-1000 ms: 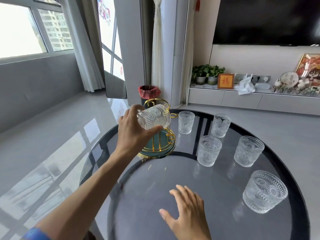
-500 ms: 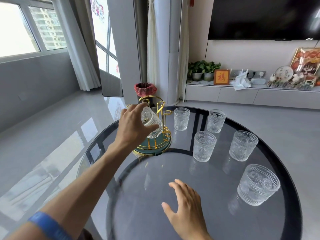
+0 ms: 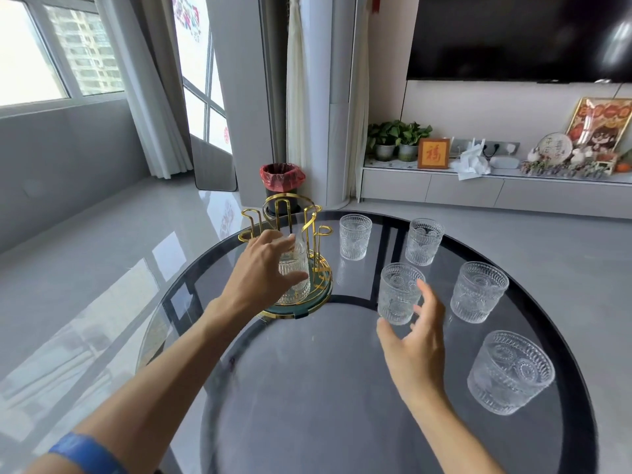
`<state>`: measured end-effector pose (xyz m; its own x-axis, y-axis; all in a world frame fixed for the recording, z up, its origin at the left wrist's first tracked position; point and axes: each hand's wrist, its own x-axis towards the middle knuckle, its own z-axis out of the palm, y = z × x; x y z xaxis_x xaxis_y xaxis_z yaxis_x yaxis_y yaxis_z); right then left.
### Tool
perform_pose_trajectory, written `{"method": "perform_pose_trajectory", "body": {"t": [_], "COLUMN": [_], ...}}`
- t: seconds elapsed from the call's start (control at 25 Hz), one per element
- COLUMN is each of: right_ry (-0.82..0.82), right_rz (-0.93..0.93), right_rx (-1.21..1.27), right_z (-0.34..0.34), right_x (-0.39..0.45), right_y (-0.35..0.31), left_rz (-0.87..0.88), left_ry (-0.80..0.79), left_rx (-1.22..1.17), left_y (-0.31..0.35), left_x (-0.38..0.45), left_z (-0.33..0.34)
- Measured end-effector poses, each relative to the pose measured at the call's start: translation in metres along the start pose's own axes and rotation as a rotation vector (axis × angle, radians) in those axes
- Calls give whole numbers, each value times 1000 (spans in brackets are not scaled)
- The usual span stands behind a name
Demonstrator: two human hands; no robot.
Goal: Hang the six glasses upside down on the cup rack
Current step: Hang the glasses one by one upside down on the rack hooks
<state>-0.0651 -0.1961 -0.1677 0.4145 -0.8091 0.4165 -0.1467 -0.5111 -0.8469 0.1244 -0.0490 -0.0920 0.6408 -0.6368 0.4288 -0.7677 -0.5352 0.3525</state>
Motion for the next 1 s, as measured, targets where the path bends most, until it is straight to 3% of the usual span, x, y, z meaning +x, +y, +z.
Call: {"method": "perform_pose_trajectory", "body": {"t": [0.2,0.44,0.6,0.76,0.84,1.0], "right_ry": [-49,-156,-106,-161,-225,-208], "right_rz": [296,425,394,259,169,57], "right_rx": [-9,-44,11,156,185,212], "right_z": [15,33,35,24,15,4], "right_x": [38,62,62,54,62,92], "right_y": [33,62,59,37,15,-34], "left_rz": [-20,-17,-1,21,13,89], "left_ry": [55,81,186,-22,-125,-151], "left_rx": [-15,-60,-72,90,49,116], "left_y": [0,-5,-7,-14,-18,-23], "left_x": [-9,-13,26,67,75,75], "left_z": [5,-4,-28,-33,-32,-33]}}
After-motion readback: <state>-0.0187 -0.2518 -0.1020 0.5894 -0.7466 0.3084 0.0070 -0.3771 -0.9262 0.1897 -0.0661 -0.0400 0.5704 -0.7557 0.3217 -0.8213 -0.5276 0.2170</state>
